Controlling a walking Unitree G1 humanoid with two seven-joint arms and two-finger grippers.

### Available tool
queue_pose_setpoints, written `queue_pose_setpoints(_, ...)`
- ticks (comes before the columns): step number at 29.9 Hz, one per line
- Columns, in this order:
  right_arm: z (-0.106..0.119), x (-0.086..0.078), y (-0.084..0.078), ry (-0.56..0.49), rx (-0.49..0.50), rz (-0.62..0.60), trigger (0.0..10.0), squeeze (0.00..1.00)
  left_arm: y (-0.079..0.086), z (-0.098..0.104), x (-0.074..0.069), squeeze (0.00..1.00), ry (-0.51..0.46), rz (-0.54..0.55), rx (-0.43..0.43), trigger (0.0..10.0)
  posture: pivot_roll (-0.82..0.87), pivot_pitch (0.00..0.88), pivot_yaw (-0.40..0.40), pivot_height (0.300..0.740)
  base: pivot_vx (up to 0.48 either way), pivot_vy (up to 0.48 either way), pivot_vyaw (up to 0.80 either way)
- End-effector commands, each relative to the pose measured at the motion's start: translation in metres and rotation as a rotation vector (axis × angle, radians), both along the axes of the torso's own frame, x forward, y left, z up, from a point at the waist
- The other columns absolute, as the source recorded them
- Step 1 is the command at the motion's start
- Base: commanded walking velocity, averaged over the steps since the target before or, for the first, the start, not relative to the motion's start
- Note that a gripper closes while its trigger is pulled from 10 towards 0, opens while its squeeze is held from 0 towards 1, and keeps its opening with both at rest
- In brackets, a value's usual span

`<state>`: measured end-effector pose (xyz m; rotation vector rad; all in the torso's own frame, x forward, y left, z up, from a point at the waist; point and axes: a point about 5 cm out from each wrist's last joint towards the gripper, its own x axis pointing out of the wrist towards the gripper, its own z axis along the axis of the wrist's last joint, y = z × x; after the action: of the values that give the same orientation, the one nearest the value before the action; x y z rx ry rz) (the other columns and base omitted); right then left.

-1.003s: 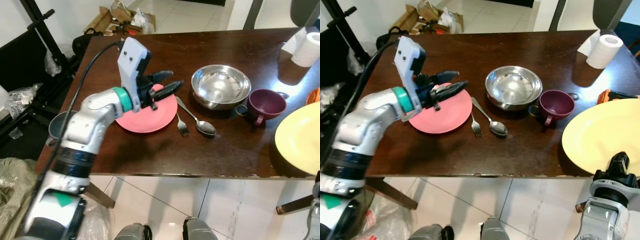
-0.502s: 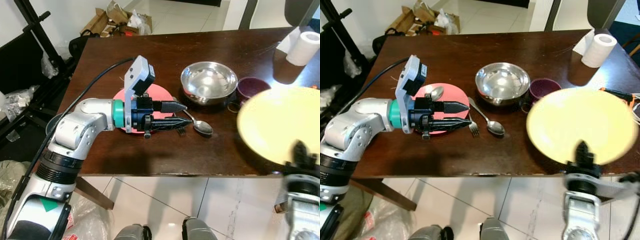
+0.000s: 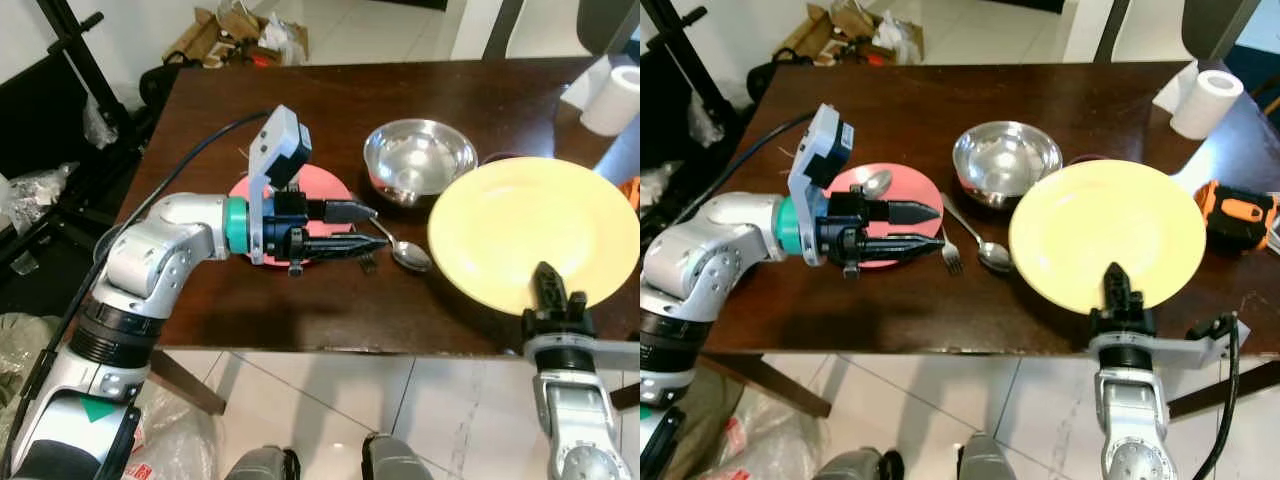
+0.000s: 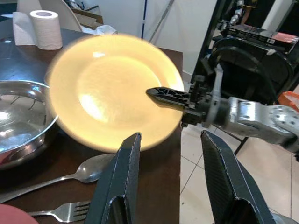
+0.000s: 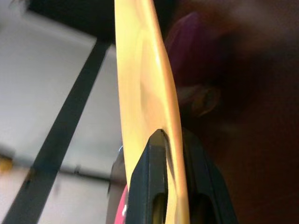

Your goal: Setting the table

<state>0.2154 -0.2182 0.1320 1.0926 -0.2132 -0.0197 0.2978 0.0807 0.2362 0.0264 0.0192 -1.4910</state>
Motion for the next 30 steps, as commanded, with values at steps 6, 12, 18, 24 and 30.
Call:
queue_pose_setpoints(6, -0.002, -0.013, 0.029, -0.005, 0.016, 0.128, 10.0, 0.00, 0.000, -0.004, -0.001, 0.00, 0.015, -0.007, 0.012, 10.0, -0.02, 0.000, 0.090, 0.740, 0.000, 0.000, 0.00)
queue_pose_setpoints(12, -0.021, -0.034, 0.041, 0.095, 0.053, 0.199, 10.0, 0.00, -0.002, -0.004, -0.001, 0.00, 0.015, -0.014, 0.013, 10.0, -0.02, 0.000, 0.082, 0.740, 0.000, 0.000, 0.00)
queue_pose_setpoints(18, -0.033, -0.056, 0.044, 0.122, 0.205, 0.196, 10.0, 0.00, 0.000, -0.006, 0.000, 0.00, 0.011, -0.004, 0.023, 10.0, -0.01, 0.000, 0.066, 0.740, 0.000, 0.000, 0.00)
queue_pose_setpoints(24, -0.042, -0.063, 0.038, 0.160, 0.272, 0.089, 10.0, 0.00, 0.002, -0.007, -0.001, 0.00, 0.013, 0.004, 0.028, 10.0, -0.01, 0.000, 0.065, 0.740, 0.000, 0.000, 0.00)
queue_pose_setpoints(30, -0.061, -0.064, 0.003, 0.261, 0.352, -0.210, 10.0, 0.00, 0.003, -0.011, -0.001, 0.00, 0.021, 0.009, 0.036, 10.0, -0.02, 0.000, 0.076, 0.740, 0.000, 0.000, 0.00)
